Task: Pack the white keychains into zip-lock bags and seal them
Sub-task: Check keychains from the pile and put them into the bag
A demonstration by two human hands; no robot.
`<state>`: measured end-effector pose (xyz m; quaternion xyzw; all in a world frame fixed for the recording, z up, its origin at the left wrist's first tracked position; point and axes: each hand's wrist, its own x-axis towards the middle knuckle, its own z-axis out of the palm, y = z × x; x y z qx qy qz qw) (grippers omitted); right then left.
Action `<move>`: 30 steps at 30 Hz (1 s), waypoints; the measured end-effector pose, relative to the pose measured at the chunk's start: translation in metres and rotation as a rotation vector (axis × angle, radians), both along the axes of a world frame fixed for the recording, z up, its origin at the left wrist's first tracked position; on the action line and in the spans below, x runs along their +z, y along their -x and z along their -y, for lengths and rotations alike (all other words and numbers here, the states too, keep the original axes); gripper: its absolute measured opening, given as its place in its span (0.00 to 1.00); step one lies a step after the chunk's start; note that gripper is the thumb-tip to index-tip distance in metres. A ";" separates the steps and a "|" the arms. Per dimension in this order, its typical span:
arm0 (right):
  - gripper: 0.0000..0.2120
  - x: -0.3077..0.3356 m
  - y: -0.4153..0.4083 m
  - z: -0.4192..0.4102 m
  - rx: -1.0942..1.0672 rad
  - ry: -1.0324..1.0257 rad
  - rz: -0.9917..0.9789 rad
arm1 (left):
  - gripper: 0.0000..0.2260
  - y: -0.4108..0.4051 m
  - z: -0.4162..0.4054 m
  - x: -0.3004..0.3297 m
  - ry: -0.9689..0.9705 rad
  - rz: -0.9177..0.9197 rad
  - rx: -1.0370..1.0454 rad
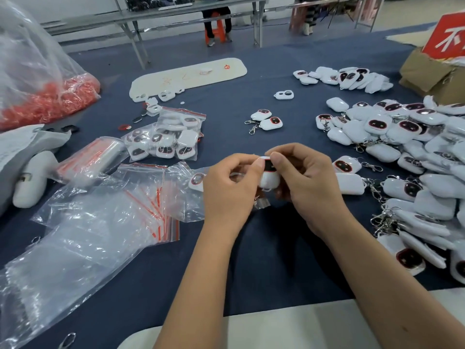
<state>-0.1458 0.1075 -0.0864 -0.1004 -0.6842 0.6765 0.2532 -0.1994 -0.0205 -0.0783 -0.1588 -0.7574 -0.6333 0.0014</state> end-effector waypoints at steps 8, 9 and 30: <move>0.11 -0.003 0.002 0.001 0.115 0.029 0.055 | 0.01 0.004 0.009 0.005 -0.168 0.317 -0.020; 0.11 -0.003 0.001 0.002 0.121 0.048 0.051 | 0.01 0.004 0.009 0.006 -0.167 0.330 -0.015; 0.10 -0.003 0.003 0.005 0.063 -0.056 0.048 | 0.04 0.005 0.008 0.003 -0.163 0.193 -0.034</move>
